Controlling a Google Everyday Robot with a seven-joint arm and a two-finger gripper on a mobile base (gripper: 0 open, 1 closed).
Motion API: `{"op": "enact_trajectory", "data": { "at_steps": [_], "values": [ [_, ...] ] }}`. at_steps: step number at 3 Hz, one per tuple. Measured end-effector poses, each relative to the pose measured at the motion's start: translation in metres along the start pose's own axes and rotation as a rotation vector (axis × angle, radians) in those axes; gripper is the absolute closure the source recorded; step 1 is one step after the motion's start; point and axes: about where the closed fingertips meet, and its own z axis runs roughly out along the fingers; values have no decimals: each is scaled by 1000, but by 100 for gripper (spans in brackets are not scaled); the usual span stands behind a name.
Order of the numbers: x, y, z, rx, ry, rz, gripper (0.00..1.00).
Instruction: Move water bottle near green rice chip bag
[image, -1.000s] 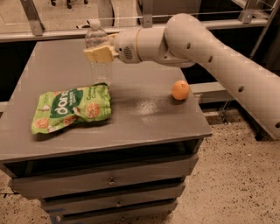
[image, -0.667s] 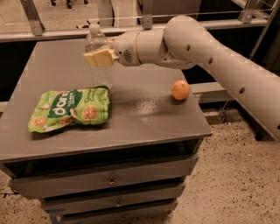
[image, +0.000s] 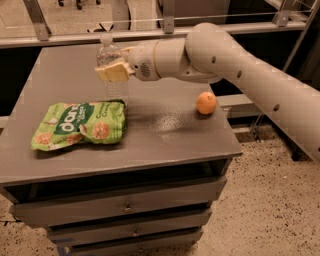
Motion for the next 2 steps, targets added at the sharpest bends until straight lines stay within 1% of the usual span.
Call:
{"op": "enact_trajectory", "data": {
  "at_steps": [2],
  "values": [
    [3,5,2,-3,3,-22,36]
  ]
}}
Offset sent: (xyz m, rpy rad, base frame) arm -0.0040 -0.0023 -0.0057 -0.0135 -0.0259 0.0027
